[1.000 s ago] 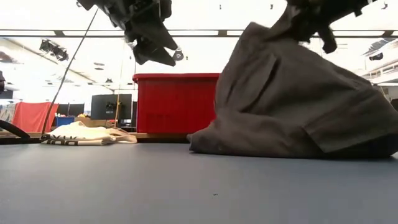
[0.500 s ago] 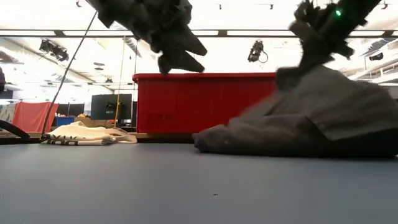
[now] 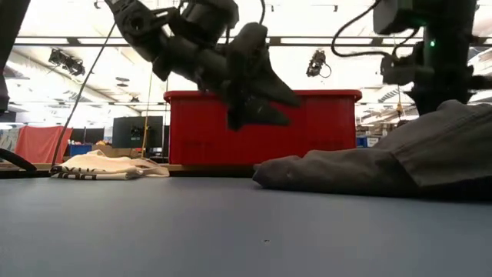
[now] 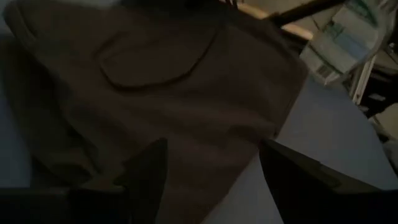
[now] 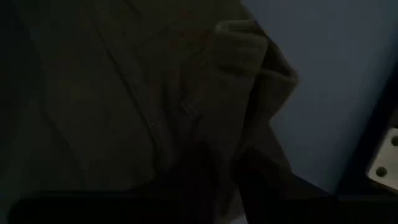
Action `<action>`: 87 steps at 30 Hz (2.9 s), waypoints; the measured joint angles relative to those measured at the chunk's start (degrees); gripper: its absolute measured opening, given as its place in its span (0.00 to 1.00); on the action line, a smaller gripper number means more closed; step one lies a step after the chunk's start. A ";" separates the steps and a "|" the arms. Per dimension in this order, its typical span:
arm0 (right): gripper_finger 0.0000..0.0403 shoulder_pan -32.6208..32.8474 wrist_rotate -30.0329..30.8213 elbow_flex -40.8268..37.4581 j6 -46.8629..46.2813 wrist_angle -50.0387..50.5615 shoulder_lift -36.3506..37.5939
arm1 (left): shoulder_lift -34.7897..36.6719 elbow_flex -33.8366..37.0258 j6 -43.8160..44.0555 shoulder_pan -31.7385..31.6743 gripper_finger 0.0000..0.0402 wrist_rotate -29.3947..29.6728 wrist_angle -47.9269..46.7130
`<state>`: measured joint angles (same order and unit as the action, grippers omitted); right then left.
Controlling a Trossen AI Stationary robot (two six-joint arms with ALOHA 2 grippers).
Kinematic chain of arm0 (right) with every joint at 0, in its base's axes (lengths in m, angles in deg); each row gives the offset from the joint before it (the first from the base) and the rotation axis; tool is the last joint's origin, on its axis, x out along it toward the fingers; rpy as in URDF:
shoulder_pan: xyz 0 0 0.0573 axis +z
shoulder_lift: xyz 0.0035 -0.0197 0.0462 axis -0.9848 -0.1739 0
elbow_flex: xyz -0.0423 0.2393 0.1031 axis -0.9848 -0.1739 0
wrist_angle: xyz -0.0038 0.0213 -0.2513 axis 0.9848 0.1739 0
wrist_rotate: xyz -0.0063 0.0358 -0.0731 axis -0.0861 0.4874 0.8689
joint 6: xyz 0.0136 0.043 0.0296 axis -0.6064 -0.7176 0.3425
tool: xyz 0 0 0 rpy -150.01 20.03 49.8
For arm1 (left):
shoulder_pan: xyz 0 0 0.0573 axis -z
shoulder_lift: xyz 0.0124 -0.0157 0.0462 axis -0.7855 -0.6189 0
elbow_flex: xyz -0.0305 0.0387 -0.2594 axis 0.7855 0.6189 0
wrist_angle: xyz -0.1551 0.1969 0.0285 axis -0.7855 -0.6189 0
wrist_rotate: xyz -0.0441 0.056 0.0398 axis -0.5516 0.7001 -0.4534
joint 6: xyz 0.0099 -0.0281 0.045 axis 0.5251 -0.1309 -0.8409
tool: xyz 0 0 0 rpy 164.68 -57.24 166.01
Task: Fold laundry
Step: Fold the gray shorts, then move the gray shorts to the bottom left of the table
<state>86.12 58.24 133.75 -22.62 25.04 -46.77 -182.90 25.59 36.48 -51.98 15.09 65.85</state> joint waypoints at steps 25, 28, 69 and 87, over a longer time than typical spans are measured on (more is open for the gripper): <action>0.20 2.42 -9.05 2.44 4.96 -35.60 -25.20 | 28.53 0.07 11.19 -5.68 0.30 -2.32 -54.96; 0.15 2.42 -12.67 5.55 9.13 -52.53 -32.22 | 34.96 0.07 12.63 -4.79 0.30 -1.74 -58.58; 0.03 3.14 -7.41 33.06 24.92 -16.55 -28.89 | 20.97 0.12 27.64 13.40 0.26 1.36 -77.07; 0.02 7.57 -2.96 33.06 15.09 -12.92 -24.42 | 16.98 0.07 15.41 3.86 0.25 4.10 -54.58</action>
<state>93.69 55.28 166.82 -7.53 12.12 -71.18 -165.92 25.65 51.90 -48.12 19.19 11.28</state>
